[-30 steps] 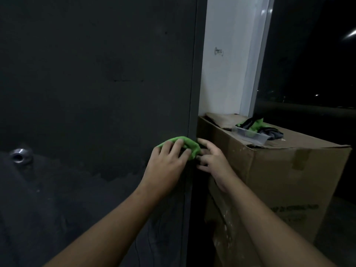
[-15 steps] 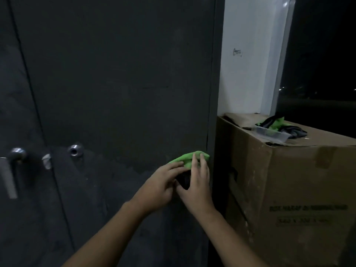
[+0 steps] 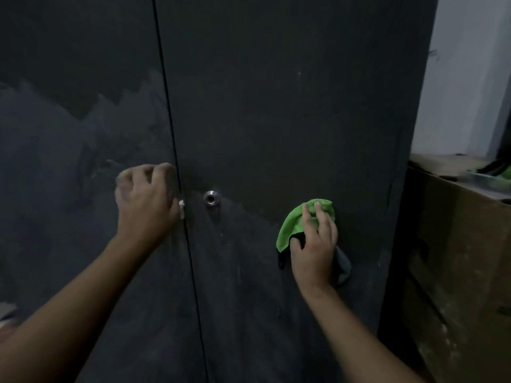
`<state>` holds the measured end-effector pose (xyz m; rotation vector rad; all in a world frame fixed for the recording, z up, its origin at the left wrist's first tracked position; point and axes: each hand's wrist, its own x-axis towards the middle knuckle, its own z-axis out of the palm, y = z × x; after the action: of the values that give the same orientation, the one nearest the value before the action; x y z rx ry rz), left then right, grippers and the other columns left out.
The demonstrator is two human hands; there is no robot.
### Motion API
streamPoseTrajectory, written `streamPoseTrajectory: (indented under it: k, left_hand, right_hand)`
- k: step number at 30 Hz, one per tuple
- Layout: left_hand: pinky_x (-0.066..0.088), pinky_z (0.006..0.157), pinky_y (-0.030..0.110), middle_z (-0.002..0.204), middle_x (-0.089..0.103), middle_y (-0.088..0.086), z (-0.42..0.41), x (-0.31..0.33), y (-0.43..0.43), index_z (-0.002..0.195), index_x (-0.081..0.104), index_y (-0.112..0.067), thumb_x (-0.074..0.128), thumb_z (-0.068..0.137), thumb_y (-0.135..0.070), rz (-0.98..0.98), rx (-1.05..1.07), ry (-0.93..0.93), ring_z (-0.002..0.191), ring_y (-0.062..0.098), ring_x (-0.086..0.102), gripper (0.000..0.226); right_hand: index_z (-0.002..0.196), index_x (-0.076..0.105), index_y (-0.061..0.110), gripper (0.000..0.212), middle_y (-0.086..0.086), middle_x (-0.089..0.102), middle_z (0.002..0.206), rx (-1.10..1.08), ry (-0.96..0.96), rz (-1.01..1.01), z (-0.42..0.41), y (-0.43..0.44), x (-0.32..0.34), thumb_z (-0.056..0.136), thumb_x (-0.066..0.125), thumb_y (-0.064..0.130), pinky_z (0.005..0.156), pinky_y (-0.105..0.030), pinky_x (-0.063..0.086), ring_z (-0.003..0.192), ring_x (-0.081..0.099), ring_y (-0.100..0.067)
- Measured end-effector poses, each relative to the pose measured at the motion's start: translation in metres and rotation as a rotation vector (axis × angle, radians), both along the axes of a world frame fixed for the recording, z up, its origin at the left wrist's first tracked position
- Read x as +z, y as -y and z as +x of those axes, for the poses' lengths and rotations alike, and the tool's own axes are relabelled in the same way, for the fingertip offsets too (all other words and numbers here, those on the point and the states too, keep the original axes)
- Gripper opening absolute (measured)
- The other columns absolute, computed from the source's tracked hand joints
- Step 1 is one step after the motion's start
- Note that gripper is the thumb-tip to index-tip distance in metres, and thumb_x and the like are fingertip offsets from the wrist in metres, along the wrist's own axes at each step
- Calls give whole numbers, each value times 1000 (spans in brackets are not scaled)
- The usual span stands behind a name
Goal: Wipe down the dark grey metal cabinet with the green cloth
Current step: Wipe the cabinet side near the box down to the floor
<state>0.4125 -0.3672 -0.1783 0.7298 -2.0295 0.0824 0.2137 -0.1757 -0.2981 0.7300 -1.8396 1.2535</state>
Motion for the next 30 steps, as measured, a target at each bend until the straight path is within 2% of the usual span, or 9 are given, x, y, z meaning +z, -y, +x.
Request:
streamPoseTrajectory:
  k: [4,7,10,13,16,19,23,26,30]
  left_hand:
    - [42,87,48,118,50,22,15,-12,31,121,56,-7,55,94,-14,141,-37,72,106,44,47,28]
    - [42,81,27,115,49,16,18,-23,30,113,58,-6,56,97,-9,276,-146,-67,90,22,53,17]
    - [37,72,5,109,50,7,16,-24,26,113,55,-5,56,96,-3,399,-139,-158,72,0,47,17]
    - [39,75,22,103,63,6,10,-22,31,115,46,-2,50,93,4,582,-91,-114,87,13,57,23]
    - [43,77,29,108,66,12,6,-14,34,126,39,2,48,93,5,745,-53,-31,97,19,56,34]
    - [44,92,34,103,62,8,3,-8,38,137,34,4,52,94,2,810,-27,22,102,20,57,47]
    - [43,105,42,102,65,7,2,-5,46,139,32,1,53,93,1,836,-30,46,112,24,59,50]
    - [43,102,39,107,65,8,3,-8,49,138,30,0,53,93,1,831,-58,38,108,23,59,50]
    - [39,85,31,97,60,5,5,-11,44,138,28,-1,49,94,2,810,-105,39,100,19,57,49]
  right_hand:
    - [138,61,15,78,-6,51,145,98,-125,97,10,23,20,67,74,-15,109,-39,39,128,35,-23]
    - [135,64,16,68,-4,57,141,208,-225,190,22,49,36,71,66,-5,101,-44,46,121,40,-22]
    - [127,70,18,52,1,62,137,265,-417,396,32,67,38,76,65,9,81,-44,52,118,43,-21]
    - [125,71,24,52,6,61,138,269,-616,582,22,66,37,75,83,16,73,-39,53,119,47,-17]
    - [126,69,26,47,8,63,136,215,-761,629,5,51,53,80,71,19,82,-38,51,118,52,-17]
    - [126,69,21,52,4,65,133,137,-605,419,7,47,75,78,50,20,90,-43,49,118,52,-21]
    - [131,66,16,55,1,61,139,109,-517,357,22,67,70,77,59,8,94,-45,44,121,49,-23]
    - [130,67,17,54,2,61,139,158,-637,507,25,72,38,76,62,13,91,-42,44,117,50,-21]
    - [130,66,21,56,6,58,142,226,-726,739,21,68,13,76,78,12,90,-40,46,117,57,-22]
